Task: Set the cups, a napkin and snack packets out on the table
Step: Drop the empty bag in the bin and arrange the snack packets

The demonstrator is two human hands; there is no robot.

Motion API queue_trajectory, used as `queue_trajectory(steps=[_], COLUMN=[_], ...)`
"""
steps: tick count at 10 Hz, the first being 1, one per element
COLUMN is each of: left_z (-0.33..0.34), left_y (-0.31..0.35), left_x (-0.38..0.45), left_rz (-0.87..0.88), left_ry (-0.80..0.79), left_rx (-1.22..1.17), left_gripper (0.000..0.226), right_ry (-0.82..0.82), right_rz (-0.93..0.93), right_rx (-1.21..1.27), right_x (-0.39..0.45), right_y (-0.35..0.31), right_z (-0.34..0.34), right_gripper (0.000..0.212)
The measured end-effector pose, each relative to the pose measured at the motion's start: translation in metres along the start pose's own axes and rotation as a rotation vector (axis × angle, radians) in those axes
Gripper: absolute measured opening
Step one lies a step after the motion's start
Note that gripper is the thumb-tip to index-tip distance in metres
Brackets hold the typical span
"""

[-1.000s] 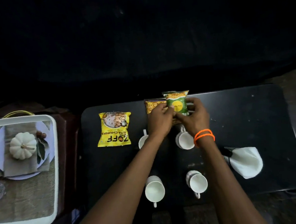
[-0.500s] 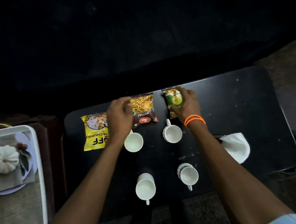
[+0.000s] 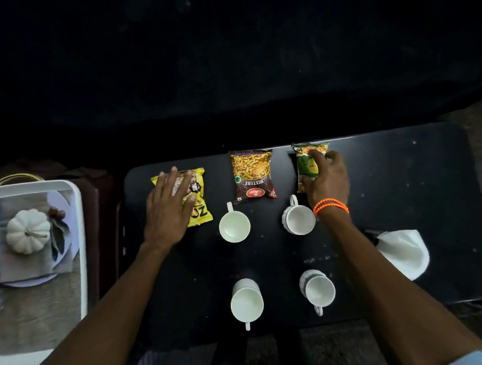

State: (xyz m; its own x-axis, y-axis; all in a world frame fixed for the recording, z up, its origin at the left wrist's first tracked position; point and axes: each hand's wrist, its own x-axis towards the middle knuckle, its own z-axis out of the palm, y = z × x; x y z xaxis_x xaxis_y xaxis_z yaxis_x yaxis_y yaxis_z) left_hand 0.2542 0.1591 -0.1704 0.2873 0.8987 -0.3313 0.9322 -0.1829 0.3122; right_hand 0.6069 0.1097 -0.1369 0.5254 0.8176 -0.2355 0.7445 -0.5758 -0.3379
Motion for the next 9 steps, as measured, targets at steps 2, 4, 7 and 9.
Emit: queue_trajectory(steps=[2,4,7,9], left_z=[0.000,-0.004,-0.028,-0.084], left_y=[-0.001,-0.014,-0.013,0.014], left_x=[0.016,0.022,0.016,0.016], left_rz=[0.039,0.112,0.136,0.150], left_ry=[0.015,-0.021,-0.005,0.179], left_rx=[-0.006,0.055,0.172,0.218], left_gripper=[0.058,0.057,0.063,0.063], right_ry=[-0.001,-0.021,0.058,0.220], right_rz=[-0.027,-0.028,-0.065,-0.183], right_rx=[-0.057,-0.087,-0.144,-0.133], right_x=[-0.002,-0.001,-0.008,-0.002], right_y=[0.002,0.001,-0.004,-0.038], right_z=[-0.003,-0.005,-0.019,-0.067], right_gripper=[0.064,0.064,0.067,0.070])
